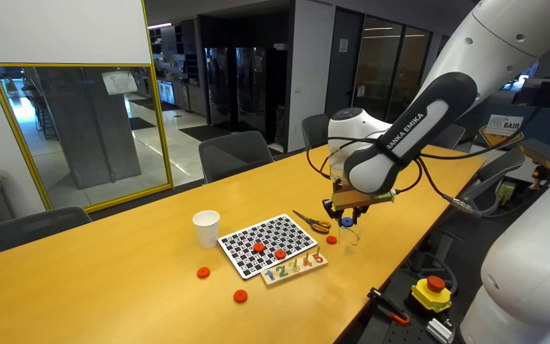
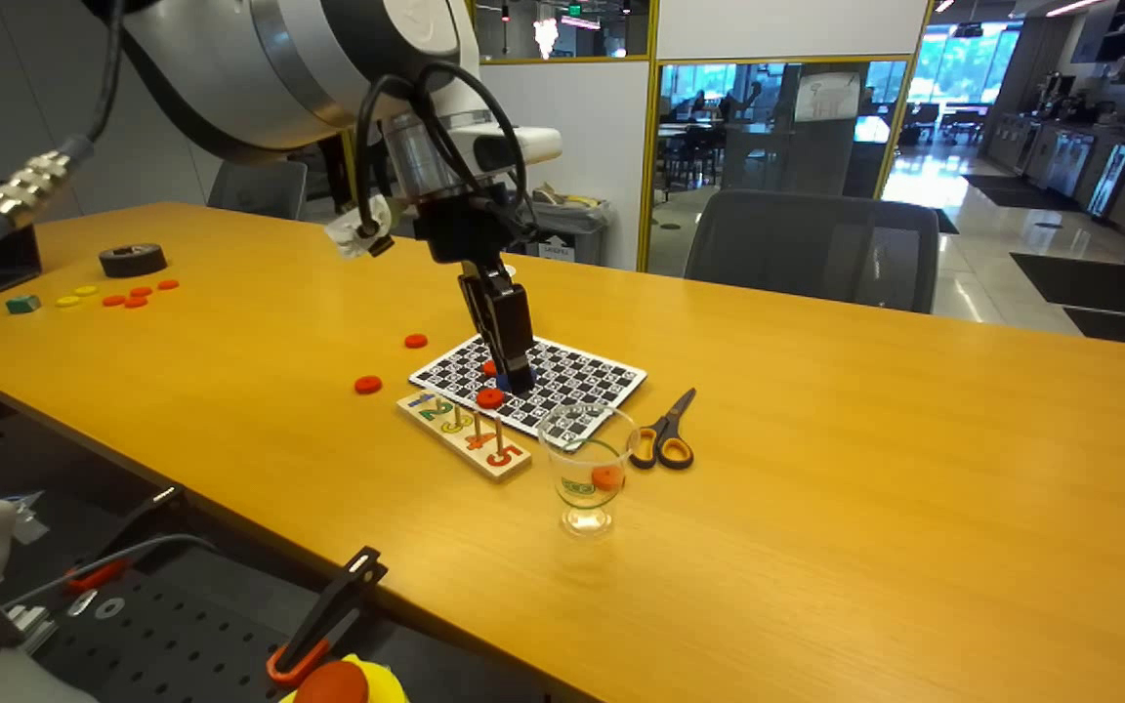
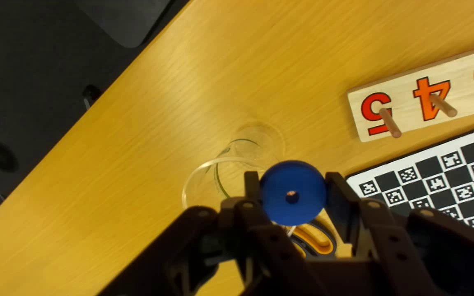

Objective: Put the blue object in the colourless cup then put the orange objects in the white cup

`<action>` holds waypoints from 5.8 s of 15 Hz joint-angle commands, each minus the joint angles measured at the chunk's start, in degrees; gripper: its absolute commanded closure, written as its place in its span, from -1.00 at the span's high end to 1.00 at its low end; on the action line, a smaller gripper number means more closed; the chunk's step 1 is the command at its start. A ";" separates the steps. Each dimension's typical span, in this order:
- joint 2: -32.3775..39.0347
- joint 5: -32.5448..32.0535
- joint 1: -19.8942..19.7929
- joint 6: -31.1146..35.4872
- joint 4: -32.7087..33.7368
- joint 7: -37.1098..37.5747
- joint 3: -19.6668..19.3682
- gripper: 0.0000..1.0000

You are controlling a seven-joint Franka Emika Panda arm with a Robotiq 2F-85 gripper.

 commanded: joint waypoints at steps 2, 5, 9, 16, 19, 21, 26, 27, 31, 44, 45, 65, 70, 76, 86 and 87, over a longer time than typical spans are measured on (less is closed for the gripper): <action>3.61 -6.64 -1.67 -1.46 2.48 9.74 1.20 -0.60; 6.51 -8.12 -0.98 -1.24 4.04 12.09 -0.19 -0.60; 9.23 -8.27 -0.43 -0.72 6.37 12.91 -2.56 -0.60; 12.29 -6.64 -0.06 0.45 9.70 10.89 -6.18 -0.60; 13.80 -5.86 0.22 1.19 10.51 10.21 -7.15 -0.60; 14.45 -4.52 0.48 1.76 10.74 9.13 -7.59 0.35; 13.91 -1.91 1.28 3.03 10.69 5.19 -8.01 0.96; 13.32 -1.29 1.41 3.11 10.74 3.88 -7.99 1.00; 12.18 3.55 1.87 3.82 12.01 -4.78 -7.70 1.00; 23.35 28.78 2.22 0.48 24.55 -58.44 -5.01 1.00; 24.62 29.98 1.74 -0.93 25.78 -62.61 -4.91 1.00; 41.18 26.84 -0.59 -5.22 35.40 -71.59 -4.66 1.00; 42.74 26.95 -1.18 -5.34 36.30 -71.58 -4.45 1.00; 43.70 27.03 -1.78 -5.31 36.65 -71.62 -4.20 1.00; 44.11 27.21 -2.44 -5.80 36.78 -71.67 -4.13 1.00; 44.13 27.33 -2.49 -6.02 36.86 -71.65 -4.09 0.50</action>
